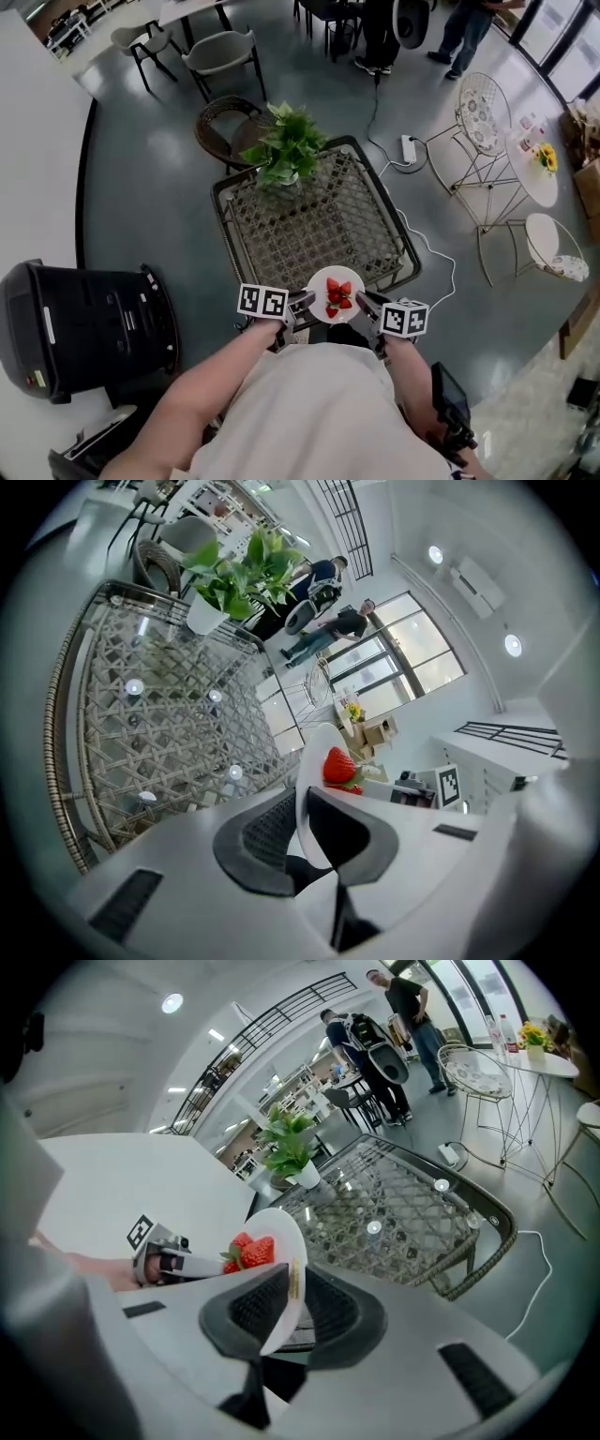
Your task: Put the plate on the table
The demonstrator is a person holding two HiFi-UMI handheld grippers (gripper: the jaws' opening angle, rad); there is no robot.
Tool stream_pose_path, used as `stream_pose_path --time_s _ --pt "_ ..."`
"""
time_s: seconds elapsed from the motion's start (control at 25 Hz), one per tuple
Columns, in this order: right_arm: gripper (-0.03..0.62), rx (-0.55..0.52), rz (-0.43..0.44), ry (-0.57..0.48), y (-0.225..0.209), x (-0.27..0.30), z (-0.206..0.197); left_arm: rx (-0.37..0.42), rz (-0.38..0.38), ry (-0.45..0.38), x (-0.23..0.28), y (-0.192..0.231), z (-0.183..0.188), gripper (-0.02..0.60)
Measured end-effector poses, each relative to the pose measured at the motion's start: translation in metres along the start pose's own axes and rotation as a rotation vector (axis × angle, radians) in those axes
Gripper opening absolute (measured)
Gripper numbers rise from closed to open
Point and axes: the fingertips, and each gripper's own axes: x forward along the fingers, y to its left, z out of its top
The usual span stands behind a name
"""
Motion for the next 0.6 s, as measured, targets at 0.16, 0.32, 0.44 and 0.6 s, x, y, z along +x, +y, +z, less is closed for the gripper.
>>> stream_pose_path --time_s 0.16,0.32,0.44,0.6 --pt "0.057 -0.027 0.040 0.034 -0.008 0.015 0.024 -0.020 0.027 -0.041 0.005 0.004 0.021 0.029" --pt "0.057 -0.058 0.063 0.069 -0.015 0.028 0.040 -0.047 0.055 -0.070 0.009 0.010 0.034 0.029" --pt "0.057 -0.057 0.075 0.092 -0.021 0.036 0.046 -0.064 0.082 -0.082 0.014 0.015 0.041 0.029" --pt "0.057 -0.055 0.085 0.130 -0.031 0.044 0.049 -0.095 0.101 -0.090 0.022 0.020 0.043 0.029"
